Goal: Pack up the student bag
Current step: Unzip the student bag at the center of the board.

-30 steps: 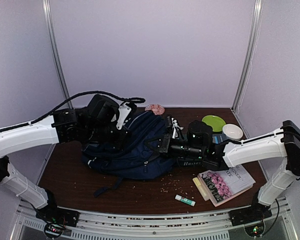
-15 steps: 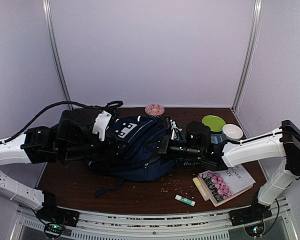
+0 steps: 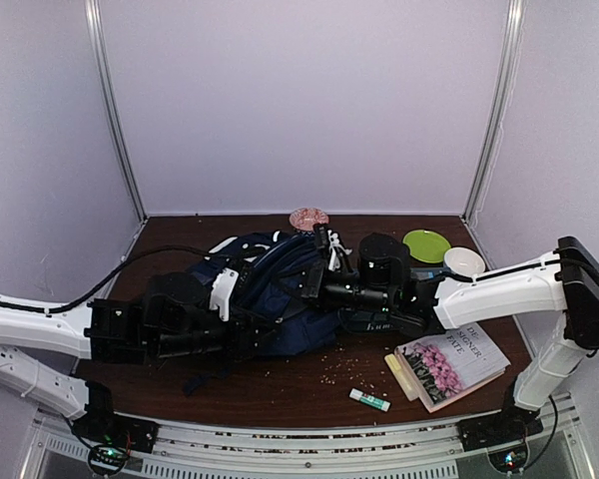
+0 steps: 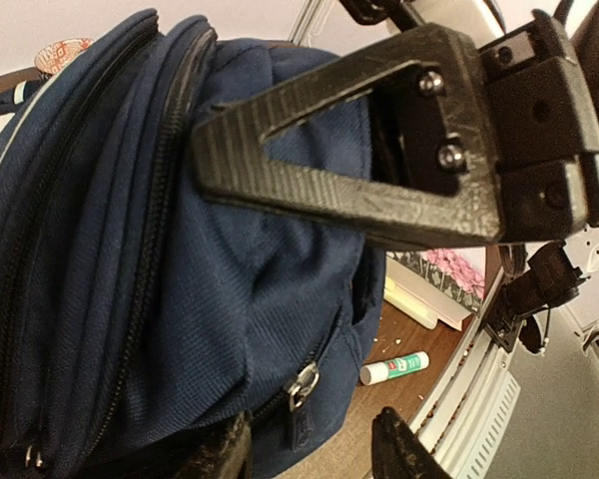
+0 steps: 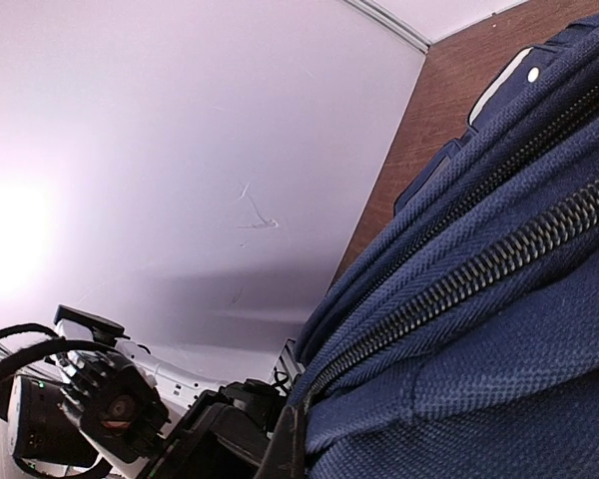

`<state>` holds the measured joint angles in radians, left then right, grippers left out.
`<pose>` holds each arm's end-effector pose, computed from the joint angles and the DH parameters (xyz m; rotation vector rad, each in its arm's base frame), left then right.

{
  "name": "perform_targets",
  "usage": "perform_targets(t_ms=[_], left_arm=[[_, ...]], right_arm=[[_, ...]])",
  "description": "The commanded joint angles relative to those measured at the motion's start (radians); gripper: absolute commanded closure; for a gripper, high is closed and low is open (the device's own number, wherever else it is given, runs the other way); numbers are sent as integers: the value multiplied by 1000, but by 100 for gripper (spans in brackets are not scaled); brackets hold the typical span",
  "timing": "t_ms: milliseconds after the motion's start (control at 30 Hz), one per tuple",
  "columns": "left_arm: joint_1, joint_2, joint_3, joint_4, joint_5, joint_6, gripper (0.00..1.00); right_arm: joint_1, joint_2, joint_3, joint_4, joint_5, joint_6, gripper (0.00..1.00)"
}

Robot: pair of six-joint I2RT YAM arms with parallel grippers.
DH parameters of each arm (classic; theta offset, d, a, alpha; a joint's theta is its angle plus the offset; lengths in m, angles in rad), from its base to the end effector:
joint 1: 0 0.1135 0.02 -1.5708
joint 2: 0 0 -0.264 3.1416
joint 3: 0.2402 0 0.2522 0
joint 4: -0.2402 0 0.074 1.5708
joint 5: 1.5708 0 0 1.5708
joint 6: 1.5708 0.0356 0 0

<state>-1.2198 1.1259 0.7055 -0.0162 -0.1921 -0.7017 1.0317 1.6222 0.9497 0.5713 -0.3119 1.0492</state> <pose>0.0934 -0.2355 0.2605 0.4235 2.1134 -1.0043 0.1805 0.3230 0.2606 -0.2680 2.0130 1.7271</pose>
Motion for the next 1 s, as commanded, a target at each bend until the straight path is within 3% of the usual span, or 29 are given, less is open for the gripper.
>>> perform_targets(t_ms=[0, 267, 433, 467, 533, 600, 833, 967], left_arm=[[-10, 22, -35, 130, -7, -85, 28], [-14, 50, -9, 74, -36, -63, 30], [-15, -69, -41, 57, -79, -2, 30], [-15, -98, -42, 35, -96, 12, 29], [-15, -148, -39, -24, -149, 37, 28], [-15, -180, -31, -85, -180, 61, 27], [-15, -209, -42, -140, -238, 77, 26], [-15, -192, -53, -120, -232, 78, 27]], right_arm=[[24, -19, 60, 33, -5, -28, 100], [47, -47, 76, -80, 21, -110, 100], [48, -68, 42, -165, 69, -146, 100], [48, -70, 44, -200, 73, -161, 89], [52, -85, 35, -264, 90, -187, 58], [52, -118, 20, -334, 125, -198, 44], [52, -290, -55, -609, 256, -168, 35], [51, -397, -181, -645, 333, -106, 35]])
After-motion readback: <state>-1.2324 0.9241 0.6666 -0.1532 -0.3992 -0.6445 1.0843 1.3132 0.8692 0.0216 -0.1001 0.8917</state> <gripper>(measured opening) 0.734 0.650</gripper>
